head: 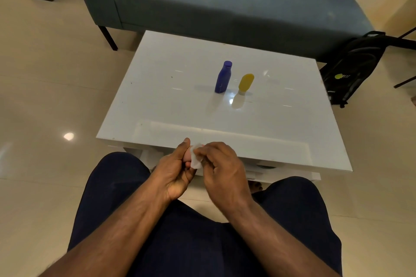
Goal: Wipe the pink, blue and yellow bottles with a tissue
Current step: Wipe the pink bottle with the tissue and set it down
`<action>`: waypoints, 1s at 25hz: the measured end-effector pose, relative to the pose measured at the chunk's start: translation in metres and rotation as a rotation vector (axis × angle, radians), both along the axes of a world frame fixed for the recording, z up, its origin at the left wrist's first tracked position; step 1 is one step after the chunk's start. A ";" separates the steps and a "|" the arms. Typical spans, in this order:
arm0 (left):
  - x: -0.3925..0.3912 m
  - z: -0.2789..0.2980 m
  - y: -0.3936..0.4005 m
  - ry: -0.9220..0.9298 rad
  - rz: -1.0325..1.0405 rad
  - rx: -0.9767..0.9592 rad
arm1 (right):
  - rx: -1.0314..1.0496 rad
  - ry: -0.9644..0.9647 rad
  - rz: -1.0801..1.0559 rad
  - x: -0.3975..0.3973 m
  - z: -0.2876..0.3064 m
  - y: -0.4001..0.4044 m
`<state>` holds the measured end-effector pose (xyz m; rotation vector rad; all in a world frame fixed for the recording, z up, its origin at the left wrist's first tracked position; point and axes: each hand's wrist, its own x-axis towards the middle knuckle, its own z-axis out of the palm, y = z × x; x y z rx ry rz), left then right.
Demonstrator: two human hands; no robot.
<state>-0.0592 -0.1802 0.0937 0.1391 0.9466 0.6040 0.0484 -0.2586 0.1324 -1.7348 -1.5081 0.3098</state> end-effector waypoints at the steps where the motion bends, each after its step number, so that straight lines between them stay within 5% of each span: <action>1: 0.001 0.000 0.000 0.020 -0.007 -0.001 | -0.008 0.040 -0.050 0.007 -0.001 0.004; 7: 0.001 -0.002 0.001 0.007 0.008 0.001 | -0.016 -0.039 0.041 0.001 0.001 -0.002; 18: 0.004 -0.001 -0.002 0.085 0.020 0.085 | -0.054 0.127 -0.124 0.018 0.001 0.008; 22: 0.004 -0.003 -0.004 0.185 -0.021 0.228 | -0.101 -0.156 0.043 0.006 -0.003 0.001; 25: 0.009 0.000 -0.007 0.313 -0.014 0.298 | -0.229 -0.165 0.019 0.021 -0.006 0.014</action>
